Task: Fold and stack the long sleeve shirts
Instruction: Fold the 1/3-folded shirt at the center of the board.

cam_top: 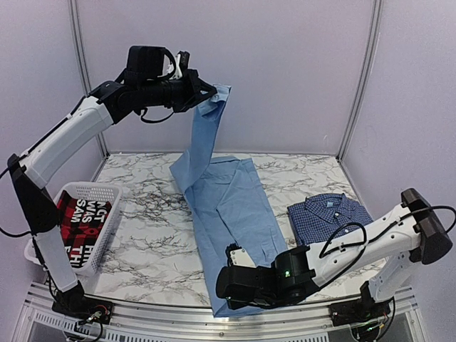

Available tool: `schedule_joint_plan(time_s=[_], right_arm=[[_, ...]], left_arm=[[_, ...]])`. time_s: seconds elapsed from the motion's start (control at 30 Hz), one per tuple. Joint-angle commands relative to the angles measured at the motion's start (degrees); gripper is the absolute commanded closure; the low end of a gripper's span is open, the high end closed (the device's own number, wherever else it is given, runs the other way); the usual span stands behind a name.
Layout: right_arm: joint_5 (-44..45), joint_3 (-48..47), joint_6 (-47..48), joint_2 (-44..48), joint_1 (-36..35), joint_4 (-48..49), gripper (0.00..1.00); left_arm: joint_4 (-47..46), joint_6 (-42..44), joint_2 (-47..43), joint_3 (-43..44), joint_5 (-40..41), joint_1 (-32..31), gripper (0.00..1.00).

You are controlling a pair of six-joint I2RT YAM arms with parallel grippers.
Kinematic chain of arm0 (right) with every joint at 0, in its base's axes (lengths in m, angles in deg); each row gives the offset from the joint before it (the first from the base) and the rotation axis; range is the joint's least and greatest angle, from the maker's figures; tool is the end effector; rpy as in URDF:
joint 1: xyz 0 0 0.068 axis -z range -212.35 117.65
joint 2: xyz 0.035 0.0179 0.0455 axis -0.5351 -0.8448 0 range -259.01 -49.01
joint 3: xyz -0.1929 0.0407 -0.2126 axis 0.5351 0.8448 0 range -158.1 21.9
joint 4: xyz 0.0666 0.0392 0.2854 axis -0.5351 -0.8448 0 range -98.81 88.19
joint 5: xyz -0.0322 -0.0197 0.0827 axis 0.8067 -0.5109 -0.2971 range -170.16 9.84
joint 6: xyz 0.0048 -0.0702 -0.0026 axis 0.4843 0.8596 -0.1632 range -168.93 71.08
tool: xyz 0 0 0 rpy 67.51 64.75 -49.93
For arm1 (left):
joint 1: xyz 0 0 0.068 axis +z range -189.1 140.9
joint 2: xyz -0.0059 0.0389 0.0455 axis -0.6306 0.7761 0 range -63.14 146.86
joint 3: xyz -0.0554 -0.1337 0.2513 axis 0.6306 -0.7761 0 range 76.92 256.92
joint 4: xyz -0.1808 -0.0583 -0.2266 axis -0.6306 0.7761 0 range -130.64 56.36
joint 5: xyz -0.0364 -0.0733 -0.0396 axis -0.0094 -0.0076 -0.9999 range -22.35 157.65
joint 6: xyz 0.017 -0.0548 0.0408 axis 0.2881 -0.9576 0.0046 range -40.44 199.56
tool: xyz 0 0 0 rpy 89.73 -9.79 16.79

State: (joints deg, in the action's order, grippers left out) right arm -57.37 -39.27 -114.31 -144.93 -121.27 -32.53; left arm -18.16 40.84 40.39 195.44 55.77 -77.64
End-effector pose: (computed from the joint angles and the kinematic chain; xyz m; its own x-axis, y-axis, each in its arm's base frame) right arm 0.0293 0.3666 0.1670 -0.8424 -0.2169 -0.4933 -0.3671 0.9012 0.2305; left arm 0.3610 -0.3030 0.5011 -0.5608 -0.3360 -0.7567 0.5364 0.5487 -0.6412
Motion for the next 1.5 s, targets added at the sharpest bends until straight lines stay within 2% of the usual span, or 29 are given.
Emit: schedule_joint_plan(time_s=[0.0,0.5,0.77,1.07,1.2,1.47], right_arm=[[3.75,1.62,-6.12,2.50,-0.37,-0.74,1.00],[4.33,6.61,-10.62,5.12,-1.12,-0.34,1.00],[3.91,7.73,-10.89,5.53,-1.09,0.40,1.00],[5.77,7.20,-6.18,13.78,0.36,-1.77,0.66],[4.21,7.28,-0.63,18.48,4.46,-1.53,0.60],[-0.57,11.94,7.90,27.03,16.29,-0.29,0.58]], left_arm=[[-4.83,-0.56,2.99,4.26,-0.12,-1.91,1.00],[-14.10,-1.84,11.56,6.20,-3.30,-6.47,1.00],[-16.65,-2.13,13.60,3.53,-4.55,-7.64,1.00],[-18.78,-1.77,12.21,-2.35,-4.82,-8.25,1.00],[-18.95,-1.54,9.46,-8.49,-0.02,-9.81,1.00],[-20.98,-10.04,-2.34,-30.08,20.61,-14.66,1.00]])
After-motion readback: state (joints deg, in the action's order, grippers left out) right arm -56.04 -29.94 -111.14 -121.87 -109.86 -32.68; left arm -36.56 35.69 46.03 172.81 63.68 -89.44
